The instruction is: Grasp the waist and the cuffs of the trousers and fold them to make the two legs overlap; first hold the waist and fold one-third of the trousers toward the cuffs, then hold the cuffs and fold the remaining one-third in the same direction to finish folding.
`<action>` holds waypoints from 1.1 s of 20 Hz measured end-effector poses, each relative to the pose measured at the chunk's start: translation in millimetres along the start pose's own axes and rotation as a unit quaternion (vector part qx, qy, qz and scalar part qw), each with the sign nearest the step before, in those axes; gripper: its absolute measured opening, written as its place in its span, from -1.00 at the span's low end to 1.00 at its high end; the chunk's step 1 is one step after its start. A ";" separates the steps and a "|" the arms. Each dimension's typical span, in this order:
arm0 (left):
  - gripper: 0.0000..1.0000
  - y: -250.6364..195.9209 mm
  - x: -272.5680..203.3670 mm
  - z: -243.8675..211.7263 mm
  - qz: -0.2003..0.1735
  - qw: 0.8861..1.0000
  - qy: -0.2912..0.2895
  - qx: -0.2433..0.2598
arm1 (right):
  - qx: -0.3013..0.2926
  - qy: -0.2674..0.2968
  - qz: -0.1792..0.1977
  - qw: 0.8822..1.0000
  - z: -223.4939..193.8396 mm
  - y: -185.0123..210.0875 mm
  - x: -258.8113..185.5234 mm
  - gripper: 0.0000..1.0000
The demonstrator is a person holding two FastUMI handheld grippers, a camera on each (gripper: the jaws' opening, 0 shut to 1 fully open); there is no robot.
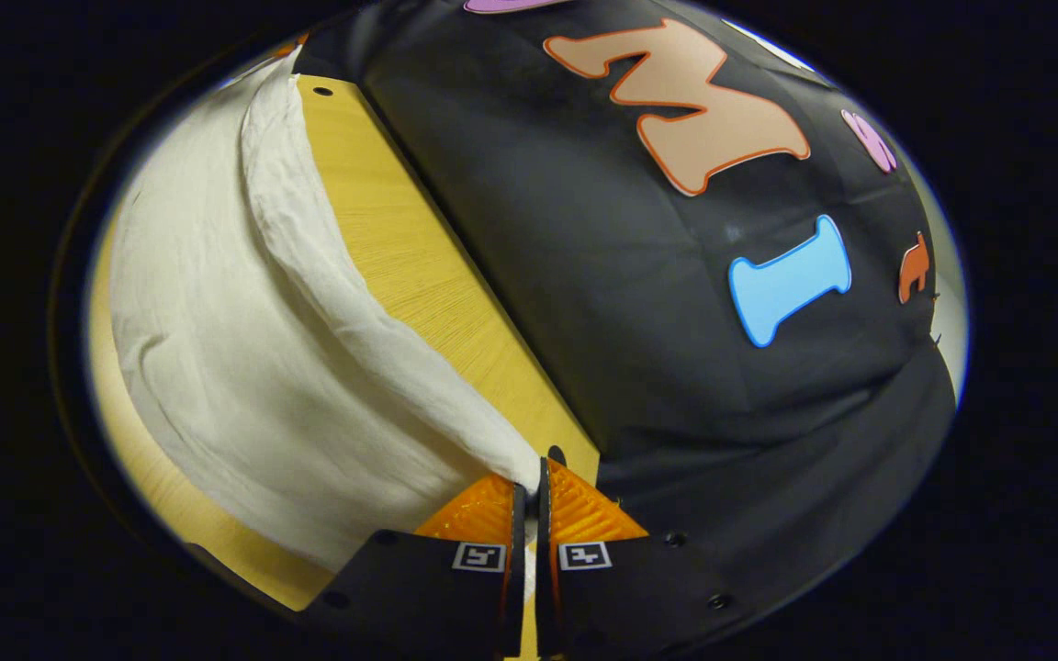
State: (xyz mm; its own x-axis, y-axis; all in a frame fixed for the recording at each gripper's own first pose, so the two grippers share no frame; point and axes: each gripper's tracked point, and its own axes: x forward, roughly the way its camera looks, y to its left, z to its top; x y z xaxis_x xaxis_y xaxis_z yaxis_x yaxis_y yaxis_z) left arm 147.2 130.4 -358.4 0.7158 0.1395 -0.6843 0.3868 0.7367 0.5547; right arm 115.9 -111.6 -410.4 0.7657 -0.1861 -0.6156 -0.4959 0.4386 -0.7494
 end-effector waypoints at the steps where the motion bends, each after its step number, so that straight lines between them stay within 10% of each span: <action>1: -1.00 -4.3 8.3 -2.1 -0.006 1.000 0.005 0.005 | 0.002 0.013 0.006 1.000 -4.0 10.2 9.3 -0.86; 6: -1.00 -22.9 40.2 -9.7 -0.030 0.999 0.010 0.014 | 0.017 0.073 0.029 0.997 -25.4 49.0 37.1 -0.86; 8: -1.00 -31.9 45.1 -9.1 -0.048 0.999 -0.001 0.000 | 0.044 0.088 0.035 0.995 -26.5 56.1 33.9 -0.43; 12: 1.00 -39.8 22.9 13.0 -0.063 0.996 -0.038 -0.054 | 0.121 0.074 0.015 0.990 -11.9 42.5 9.9 0.71; 13: 0.92 -39.1 19.1 18.8 -0.060 0.995 -0.049 -0.069 | 0.152 0.071 0.009 0.986 -10.3 37.2 1.0 0.96; 22: 0.93 -50.4 -81.9 106.6 -0.089 0.974 -0.145 -0.148 | 0.430 0.068 0.011 0.900 -66.9 -5.7 -29.0 0.96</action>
State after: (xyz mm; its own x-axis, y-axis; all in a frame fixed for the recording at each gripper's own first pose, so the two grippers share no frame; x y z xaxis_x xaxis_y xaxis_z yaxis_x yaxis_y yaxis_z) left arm 131.1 11.3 -279.9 0.8039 -0.1687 -0.5703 0.3656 0.8965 0.2502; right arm 69.2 -167.5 -404.6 0.6731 -0.2505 -0.6958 0.0351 0.9506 -0.3083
